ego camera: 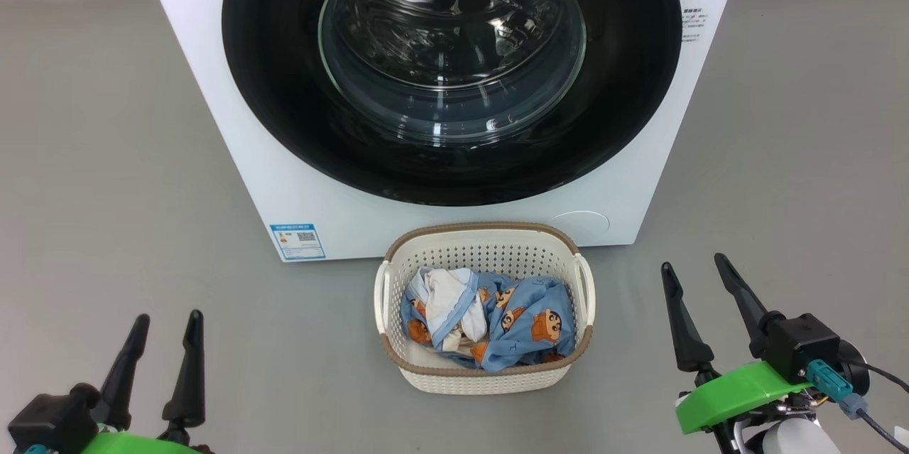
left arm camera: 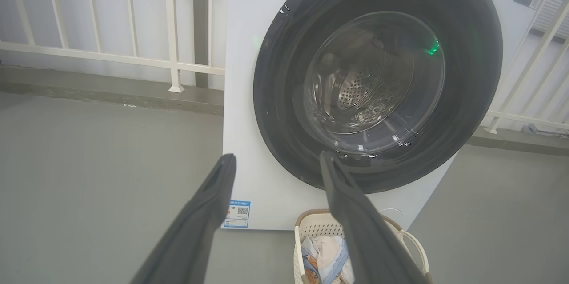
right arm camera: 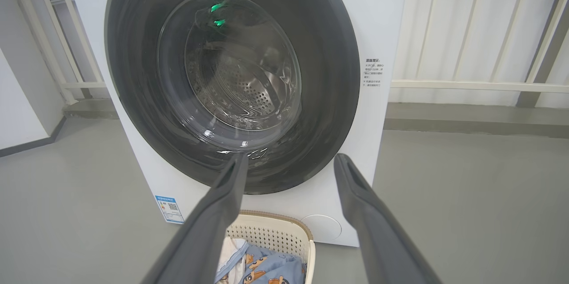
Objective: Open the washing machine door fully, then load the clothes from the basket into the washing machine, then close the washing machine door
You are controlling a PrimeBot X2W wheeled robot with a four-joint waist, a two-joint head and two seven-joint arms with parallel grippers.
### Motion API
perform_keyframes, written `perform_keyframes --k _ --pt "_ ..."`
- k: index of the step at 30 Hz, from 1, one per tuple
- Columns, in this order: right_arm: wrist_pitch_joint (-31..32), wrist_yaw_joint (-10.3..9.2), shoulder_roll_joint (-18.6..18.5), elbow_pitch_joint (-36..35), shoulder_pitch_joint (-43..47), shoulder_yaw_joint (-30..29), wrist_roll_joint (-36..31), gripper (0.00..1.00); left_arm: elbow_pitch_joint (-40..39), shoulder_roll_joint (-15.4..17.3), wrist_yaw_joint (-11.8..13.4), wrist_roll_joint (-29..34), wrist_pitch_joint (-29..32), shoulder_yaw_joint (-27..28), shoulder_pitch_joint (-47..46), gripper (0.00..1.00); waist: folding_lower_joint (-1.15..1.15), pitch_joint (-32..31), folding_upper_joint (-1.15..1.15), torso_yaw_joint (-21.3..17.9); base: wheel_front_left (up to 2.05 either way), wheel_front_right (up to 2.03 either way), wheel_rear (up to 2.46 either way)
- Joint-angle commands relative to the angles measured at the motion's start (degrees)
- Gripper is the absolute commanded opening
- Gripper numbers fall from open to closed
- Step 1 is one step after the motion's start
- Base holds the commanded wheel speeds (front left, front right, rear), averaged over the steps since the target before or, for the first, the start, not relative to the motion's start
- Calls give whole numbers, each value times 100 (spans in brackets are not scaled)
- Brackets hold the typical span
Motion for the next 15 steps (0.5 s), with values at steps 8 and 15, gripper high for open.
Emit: perform_keyframes --k 8,15 --pt "-70 26 -50 -135 -249 177 154 100 -106 168 -20 76 -61 241 -279 100 0 -33 0 5 0 0 0" --pt "-70 26 -50 -132 -244 208 234 100 -102 136 -20 120 -61 270 -268 100 0 -37 0 8 0 0 0"
